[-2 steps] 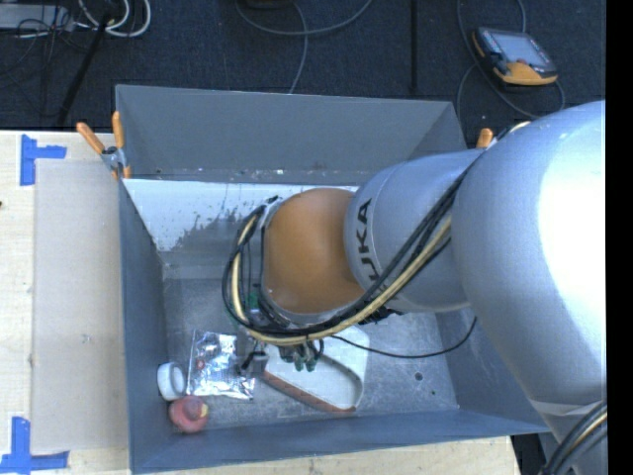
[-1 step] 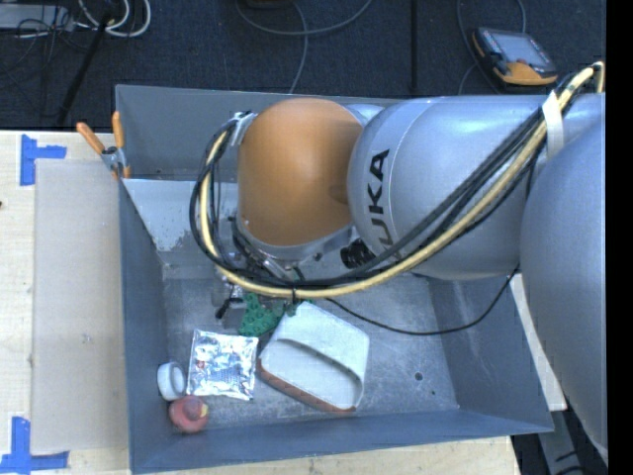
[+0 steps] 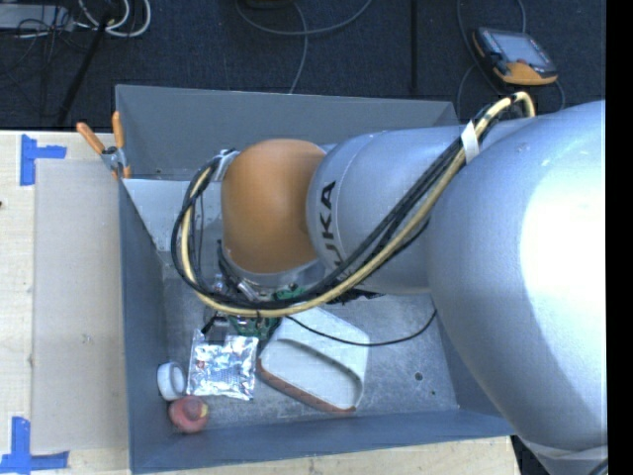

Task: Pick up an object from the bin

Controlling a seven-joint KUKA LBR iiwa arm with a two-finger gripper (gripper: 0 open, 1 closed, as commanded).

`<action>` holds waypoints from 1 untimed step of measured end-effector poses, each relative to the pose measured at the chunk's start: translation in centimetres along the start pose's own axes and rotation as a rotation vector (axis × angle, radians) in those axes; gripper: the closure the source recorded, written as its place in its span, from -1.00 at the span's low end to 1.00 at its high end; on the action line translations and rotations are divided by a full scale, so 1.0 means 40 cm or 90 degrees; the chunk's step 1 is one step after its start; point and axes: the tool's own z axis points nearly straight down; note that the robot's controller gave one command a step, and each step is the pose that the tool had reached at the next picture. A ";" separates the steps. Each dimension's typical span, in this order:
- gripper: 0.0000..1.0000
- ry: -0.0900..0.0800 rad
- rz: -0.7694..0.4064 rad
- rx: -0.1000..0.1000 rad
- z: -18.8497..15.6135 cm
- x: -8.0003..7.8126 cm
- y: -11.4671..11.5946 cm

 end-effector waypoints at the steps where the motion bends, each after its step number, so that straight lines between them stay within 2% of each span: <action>1: -1.00 -0.002 0.002 -0.001 -0.005 -0.002 0.000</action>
Offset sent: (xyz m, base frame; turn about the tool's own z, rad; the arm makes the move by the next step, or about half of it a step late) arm 0.0000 0.0000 0.0000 0.0000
